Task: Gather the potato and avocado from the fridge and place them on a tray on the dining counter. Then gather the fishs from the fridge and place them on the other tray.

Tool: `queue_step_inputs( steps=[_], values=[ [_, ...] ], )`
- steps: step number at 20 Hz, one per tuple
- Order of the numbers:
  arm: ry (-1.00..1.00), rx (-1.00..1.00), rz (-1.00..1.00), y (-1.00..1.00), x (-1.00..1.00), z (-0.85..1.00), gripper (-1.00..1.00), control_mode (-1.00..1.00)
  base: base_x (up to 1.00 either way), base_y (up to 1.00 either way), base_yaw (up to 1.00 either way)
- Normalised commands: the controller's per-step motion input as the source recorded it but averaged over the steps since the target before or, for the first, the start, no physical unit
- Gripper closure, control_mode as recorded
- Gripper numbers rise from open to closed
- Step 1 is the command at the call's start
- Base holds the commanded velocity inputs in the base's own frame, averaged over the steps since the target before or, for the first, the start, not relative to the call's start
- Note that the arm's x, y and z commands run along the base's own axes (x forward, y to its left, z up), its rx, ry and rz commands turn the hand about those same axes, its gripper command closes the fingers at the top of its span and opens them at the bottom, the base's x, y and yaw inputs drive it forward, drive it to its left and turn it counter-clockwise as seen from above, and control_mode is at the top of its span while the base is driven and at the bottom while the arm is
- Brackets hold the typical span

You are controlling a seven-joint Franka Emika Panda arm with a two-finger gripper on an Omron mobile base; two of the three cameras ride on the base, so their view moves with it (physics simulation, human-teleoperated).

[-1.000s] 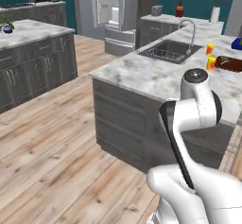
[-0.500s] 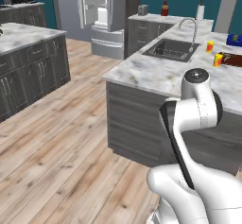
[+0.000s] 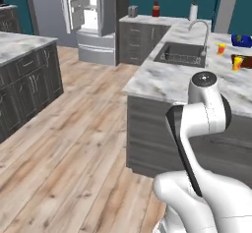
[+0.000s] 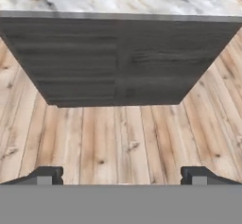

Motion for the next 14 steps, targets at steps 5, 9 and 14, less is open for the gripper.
queue_step_inputs(
  steps=[5, 9, 14],
  values=[
    [0.0, 0.0, 0.0, 0.0, 0.0, 0.0, -1.0, 1.0, 0.72, 1.0, -0.31],
    [0.0, 0.0, 0.0, 0.0, 0.0, 0.0, -1.0, 1.0, 0.74, 1.0, -0.33],
    [0.0, 0.0, 0.0, 0.0, 0.0, 0.0, -1.0, 1.0, 0.76, 1.0, -0.33]
  ],
)
